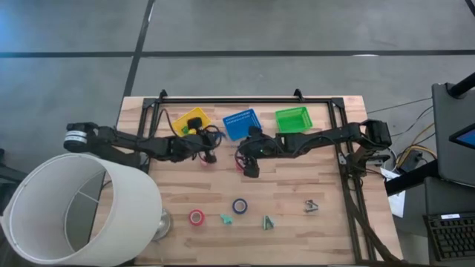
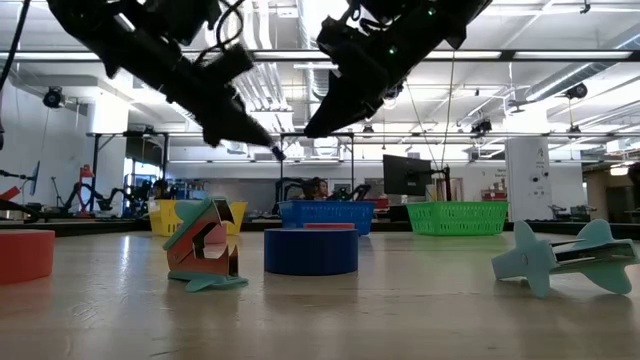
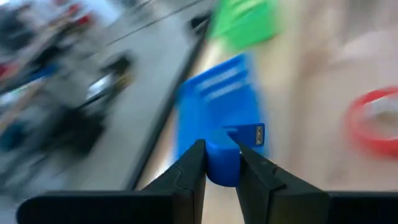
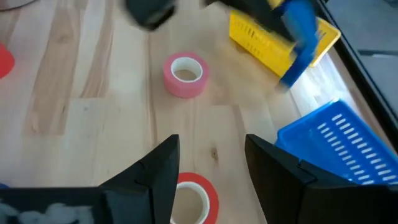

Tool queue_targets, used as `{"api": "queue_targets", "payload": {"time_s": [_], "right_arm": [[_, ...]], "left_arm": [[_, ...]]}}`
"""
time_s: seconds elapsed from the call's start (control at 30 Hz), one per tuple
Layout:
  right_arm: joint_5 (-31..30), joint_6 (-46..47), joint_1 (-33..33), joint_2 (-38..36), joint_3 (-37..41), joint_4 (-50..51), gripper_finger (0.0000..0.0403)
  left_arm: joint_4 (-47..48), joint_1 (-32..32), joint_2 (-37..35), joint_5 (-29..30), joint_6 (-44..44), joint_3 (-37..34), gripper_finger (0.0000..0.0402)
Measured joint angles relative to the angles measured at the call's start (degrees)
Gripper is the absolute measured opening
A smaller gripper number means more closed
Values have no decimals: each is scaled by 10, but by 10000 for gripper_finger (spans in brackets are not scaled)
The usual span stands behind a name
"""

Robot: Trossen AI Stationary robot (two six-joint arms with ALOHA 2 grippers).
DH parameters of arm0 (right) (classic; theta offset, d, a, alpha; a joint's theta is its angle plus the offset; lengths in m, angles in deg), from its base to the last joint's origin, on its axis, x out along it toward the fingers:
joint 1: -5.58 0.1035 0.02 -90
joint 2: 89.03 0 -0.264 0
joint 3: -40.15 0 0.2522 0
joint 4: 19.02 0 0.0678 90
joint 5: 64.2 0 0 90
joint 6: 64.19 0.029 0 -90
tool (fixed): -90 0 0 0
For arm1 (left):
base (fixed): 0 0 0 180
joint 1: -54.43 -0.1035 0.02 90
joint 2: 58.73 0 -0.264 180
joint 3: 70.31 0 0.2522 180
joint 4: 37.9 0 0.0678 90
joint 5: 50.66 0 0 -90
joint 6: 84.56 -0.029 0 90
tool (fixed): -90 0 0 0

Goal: Pick and place Stapler, Stapler remover, tape
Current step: Put the blue stapler into the yellow basket

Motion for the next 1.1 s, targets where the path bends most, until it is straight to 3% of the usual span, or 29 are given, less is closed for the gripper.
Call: {"api": "queue_targets", "payload": {"time_s": [0.13, 0.23, 0.33, 0.57, 0.83, 1.1], "right_arm": [[0, 21, 0, 0, 10, -1, 175], [0, 29, 0, 0, 22, -1, 172], [0, 38, 0, 0, 38, -1, 171], [0, 40, 0, 0, 61, -2, 178], [0, 39, 0, 0, 64, -3, 180], [0, 52, 0, -1, 66, -5, 173]], "left_arm": [[48, -9, 0, 149, 11, 0, 72], [91, -29, 0, 185, 25, 0, 75], [131, -65, 0, 149, 57, 0, 74], [179, -190, 0, -6, 130, 0, 75], [178, -284, 0, -35, 162, -13, 77], [158, -313, 0, -71, 165, -55, 80]]}}
